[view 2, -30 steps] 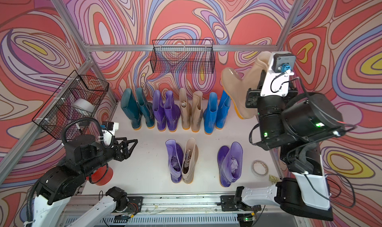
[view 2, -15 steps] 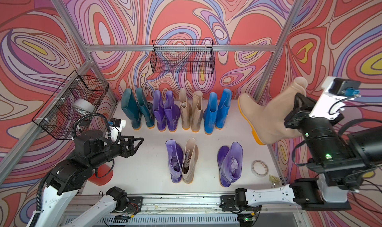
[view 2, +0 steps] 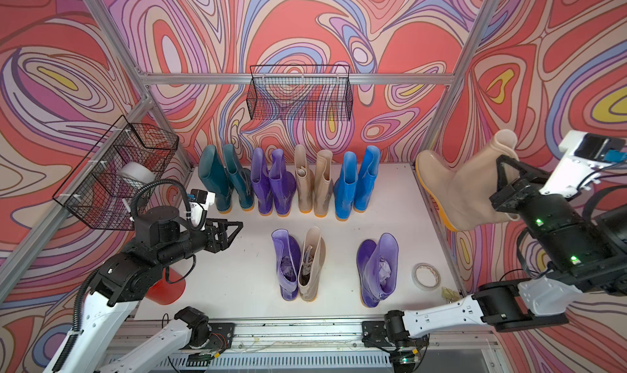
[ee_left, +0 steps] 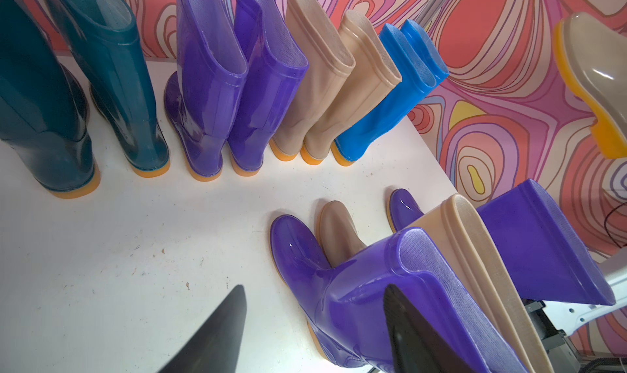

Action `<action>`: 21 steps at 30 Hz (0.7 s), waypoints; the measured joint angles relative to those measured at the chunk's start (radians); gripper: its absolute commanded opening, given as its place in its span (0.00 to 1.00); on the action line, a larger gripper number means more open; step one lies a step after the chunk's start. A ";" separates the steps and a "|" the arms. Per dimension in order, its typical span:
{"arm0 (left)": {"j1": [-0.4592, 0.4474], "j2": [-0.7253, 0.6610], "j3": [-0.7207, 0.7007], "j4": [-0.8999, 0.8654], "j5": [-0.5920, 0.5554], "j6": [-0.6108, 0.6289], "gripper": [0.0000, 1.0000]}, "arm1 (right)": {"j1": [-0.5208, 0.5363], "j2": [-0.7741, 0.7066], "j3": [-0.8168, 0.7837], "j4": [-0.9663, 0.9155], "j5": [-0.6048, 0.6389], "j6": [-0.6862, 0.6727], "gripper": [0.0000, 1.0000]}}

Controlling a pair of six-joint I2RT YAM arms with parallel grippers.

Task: Match and arrange rain boots in pairs
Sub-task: Place the rain boot at the corner of the board.

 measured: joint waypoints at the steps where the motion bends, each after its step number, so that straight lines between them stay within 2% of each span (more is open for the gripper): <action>1: 0.000 0.004 -0.001 0.006 0.004 -0.003 0.66 | -0.020 0.035 0.045 -0.020 0.000 0.012 0.00; 3: 0.000 0.008 -0.008 0.018 0.011 -0.005 0.66 | -0.079 0.107 0.122 -0.050 0.000 0.029 0.00; 5: 0.000 0.008 -0.013 0.023 0.015 -0.006 0.66 | -0.110 0.139 0.125 -0.048 0.000 0.026 0.00; 13: 0.000 0.010 -0.021 0.033 0.026 -0.006 0.66 | -0.205 0.183 0.011 0.006 0.000 -0.003 0.00; 21: 0.000 -0.006 -0.039 0.048 0.041 -0.007 0.66 | -0.360 0.254 -0.030 0.100 0.000 -0.063 0.00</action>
